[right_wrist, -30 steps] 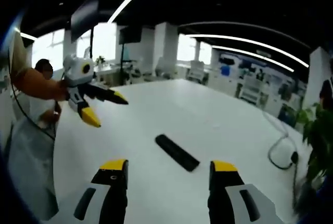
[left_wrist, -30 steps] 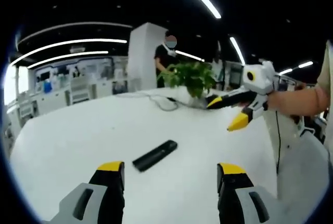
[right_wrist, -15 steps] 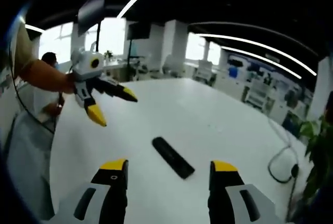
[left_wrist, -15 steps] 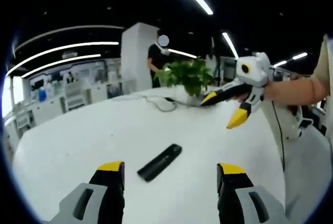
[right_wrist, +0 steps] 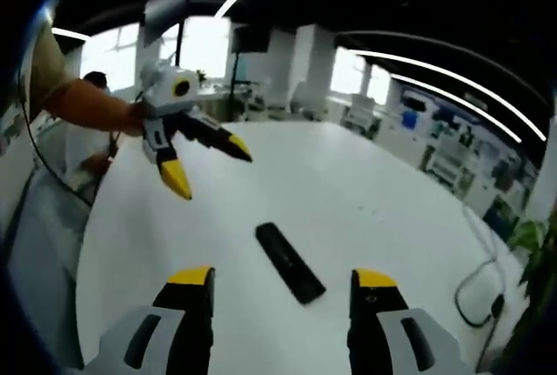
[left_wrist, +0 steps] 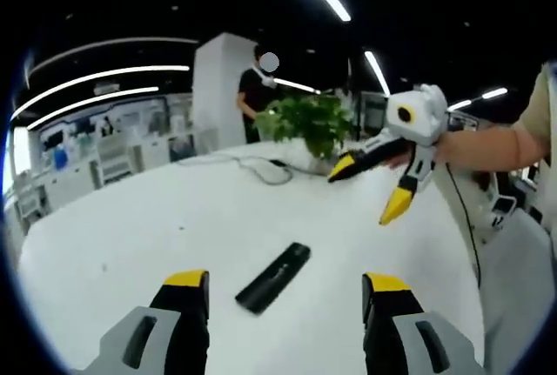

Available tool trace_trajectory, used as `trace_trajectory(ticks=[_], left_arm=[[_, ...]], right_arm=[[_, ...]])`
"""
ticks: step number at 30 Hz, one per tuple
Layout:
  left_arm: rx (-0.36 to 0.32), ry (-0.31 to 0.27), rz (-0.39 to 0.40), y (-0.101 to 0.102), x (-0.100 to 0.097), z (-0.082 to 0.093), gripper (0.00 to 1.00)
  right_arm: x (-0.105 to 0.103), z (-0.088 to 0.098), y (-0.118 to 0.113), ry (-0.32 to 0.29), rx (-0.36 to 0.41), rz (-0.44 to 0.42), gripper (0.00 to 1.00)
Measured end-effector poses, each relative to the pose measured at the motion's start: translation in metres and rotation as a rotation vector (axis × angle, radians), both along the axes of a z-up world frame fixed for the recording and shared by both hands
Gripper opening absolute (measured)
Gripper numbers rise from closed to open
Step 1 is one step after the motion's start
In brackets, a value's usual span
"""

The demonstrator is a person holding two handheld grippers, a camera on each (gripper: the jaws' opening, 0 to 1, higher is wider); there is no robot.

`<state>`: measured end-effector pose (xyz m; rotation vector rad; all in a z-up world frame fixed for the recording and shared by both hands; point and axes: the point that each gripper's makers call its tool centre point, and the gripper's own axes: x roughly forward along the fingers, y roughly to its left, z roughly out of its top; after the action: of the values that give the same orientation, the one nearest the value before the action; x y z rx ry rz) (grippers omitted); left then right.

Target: Press the specified remote control buttons in sequence, fully releasing each button before pressing the next.

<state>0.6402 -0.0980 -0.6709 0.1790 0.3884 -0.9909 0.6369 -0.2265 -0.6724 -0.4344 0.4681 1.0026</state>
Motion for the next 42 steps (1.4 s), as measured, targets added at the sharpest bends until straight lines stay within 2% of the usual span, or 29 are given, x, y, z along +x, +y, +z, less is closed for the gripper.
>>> trace_trajectory(ticks=[10,15,21,25,29,34,42], left_arm=[[0.044,0.003,-0.077,-0.008,0.016,-0.006,0.73],[0.070,0.024,-0.135,-0.016,0.020,-0.015,0.72],[0.124,0.026,-0.189,-0.023,0.024,-0.024,0.71],[0.151,0.050,-0.220,-0.025,0.026,-0.033,0.70],[0.204,0.063,-0.254,-0.024,0.028,-0.045,0.67],[0.231,0.085,-0.282,-0.025,0.032,-0.054,0.66],[0.281,0.081,-0.315,-0.031,0.041,-0.064,0.62]], right_arm=[[0.013,-0.010,0.008,0.016,-0.060,0.074,0.55],[0.021,-0.017,0.010,0.027,-0.108,0.121,0.51],[0.025,-0.029,0.014,0.054,-0.162,0.173,0.46],[0.027,-0.042,0.015,0.078,-0.218,0.210,0.45],[0.028,-0.050,0.020,0.093,-0.241,0.236,0.43],[0.030,-0.060,0.023,0.110,-0.270,0.260,0.40],[0.038,-0.075,0.021,0.134,-0.317,0.277,0.38]])
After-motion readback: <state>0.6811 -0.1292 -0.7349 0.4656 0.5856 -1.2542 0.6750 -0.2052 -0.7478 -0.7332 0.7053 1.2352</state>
